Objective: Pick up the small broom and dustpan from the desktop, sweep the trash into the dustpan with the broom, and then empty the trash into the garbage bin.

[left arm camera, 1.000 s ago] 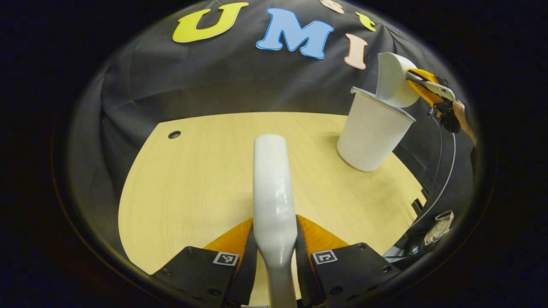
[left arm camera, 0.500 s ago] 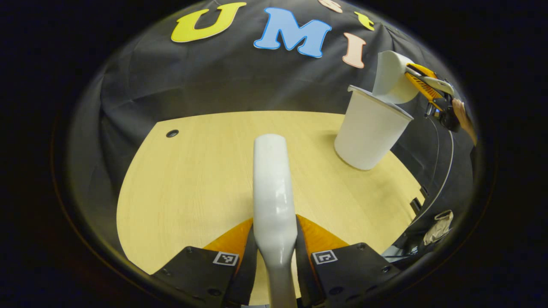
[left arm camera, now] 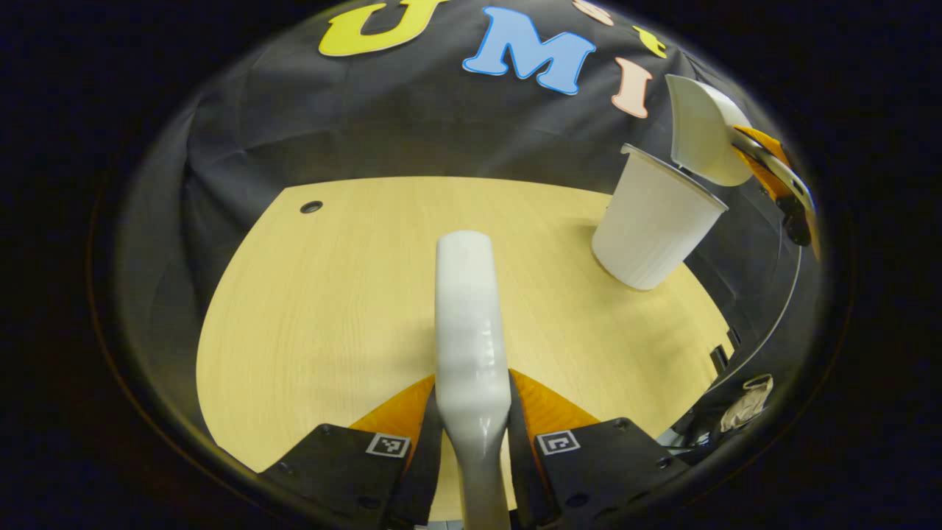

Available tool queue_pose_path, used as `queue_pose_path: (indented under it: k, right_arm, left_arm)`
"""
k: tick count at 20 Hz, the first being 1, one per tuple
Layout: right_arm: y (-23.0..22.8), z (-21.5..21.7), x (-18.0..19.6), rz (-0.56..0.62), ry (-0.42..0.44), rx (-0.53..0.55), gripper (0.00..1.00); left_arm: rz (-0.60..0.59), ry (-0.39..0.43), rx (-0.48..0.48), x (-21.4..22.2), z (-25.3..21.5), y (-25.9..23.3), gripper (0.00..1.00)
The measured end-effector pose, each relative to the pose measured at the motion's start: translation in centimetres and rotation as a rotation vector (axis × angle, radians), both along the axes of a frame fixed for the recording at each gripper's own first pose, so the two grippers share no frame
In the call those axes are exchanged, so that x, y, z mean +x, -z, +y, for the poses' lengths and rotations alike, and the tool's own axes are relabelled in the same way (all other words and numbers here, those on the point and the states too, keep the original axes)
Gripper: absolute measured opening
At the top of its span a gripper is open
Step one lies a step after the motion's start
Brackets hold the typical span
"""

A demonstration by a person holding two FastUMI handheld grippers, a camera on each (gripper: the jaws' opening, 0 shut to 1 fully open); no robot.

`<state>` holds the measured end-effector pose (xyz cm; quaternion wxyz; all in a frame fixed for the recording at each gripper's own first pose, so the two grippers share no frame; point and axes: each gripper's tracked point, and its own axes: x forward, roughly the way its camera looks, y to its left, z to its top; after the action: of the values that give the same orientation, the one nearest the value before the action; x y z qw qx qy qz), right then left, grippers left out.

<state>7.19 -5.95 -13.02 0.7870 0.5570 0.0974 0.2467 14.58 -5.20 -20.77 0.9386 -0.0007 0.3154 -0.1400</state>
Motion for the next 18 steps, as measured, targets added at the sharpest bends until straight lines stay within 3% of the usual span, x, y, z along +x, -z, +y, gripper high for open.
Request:
queue_pose_path:
  k: [1, 10, 18]
  right_arm:
    - [0.4, 1.1, -0.6, -0.002, 0.003, -0.053, 0.31]
    - [5.4, 8.2, -1.2, 0.065, 0.070, -0.483, 0.31]
    - [14.1, 12.4, -0.6, 0.216, 0.068, -0.732, 0.32]
  left_arm:
    - [0.011, -0.006, -0.005, -0.1, 0.3, 0.4, 0.46]
    - [0.084, -0.056, -0.014, 0.8, 3.9, 3.0, 0.46]
    - [0.130, -0.093, -0.017, 1.3, 6.2, 4.5, 0.46]
